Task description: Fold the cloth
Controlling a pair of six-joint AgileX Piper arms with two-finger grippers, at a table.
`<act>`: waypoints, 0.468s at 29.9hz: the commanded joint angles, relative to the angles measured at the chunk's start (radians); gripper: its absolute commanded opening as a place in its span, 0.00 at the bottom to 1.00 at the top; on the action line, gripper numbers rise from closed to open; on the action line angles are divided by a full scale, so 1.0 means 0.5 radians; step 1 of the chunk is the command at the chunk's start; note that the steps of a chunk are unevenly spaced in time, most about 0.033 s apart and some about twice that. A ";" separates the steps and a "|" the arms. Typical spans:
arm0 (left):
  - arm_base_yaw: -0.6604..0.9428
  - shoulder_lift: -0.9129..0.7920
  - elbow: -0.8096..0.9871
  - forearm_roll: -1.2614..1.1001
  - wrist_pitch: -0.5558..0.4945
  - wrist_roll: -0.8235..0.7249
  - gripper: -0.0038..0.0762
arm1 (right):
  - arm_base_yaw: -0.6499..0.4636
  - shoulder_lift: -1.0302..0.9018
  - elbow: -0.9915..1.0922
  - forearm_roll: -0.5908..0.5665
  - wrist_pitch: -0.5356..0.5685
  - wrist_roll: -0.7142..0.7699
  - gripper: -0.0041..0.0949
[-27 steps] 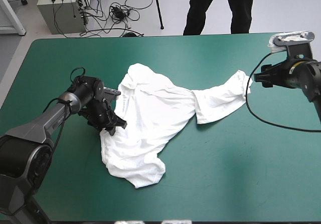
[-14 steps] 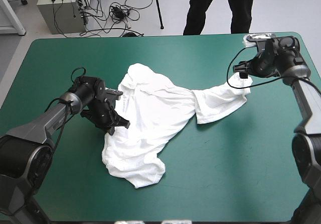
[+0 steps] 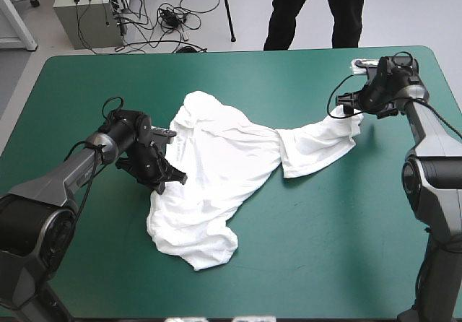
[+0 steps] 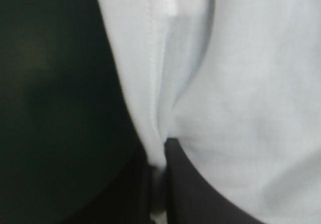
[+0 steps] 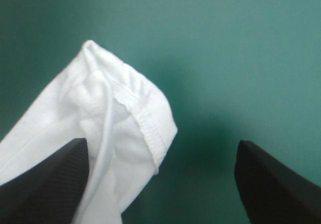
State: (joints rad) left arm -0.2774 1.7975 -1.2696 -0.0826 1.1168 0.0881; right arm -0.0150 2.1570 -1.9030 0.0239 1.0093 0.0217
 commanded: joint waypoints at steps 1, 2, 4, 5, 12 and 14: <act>0.000 -0.049 -0.028 0.052 -0.047 -0.023 0.04 | -0.034 -0.055 -0.072 0.069 -0.064 -0.074 0.75; 0.000 -0.049 -0.028 0.052 -0.047 -0.023 0.04 | -0.034 -0.038 -0.072 0.074 -0.064 -0.088 0.72; 0.000 -0.049 -0.028 0.052 -0.047 -0.023 0.04 | -0.030 0.003 -0.072 0.112 -0.064 -0.125 0.66; 0.000 -0.049 -0.028 0.052 -0.047 -0.023 0.04 | -0.030 0.015 -0.072 0.148 -0.060 -0.150 0.63; 0.000 -0.049 -0.028 0.052 -0.047 -0.023 0.04 | -0.027 0.154 -0.068 0.235 0.012 -0.199 0.35; 0.000 -0.049 -0.028 0.052 -0.047 -0.023 0.04 | -0.027 0.169 -0.055 0.294 0.012 -0.264 0.23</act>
State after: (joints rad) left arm -0.2774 1.7986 -1.2696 -0.0826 1.1124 0.0873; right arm -0.0301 2.2370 -1.9348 0.0804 1.0062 -0.0736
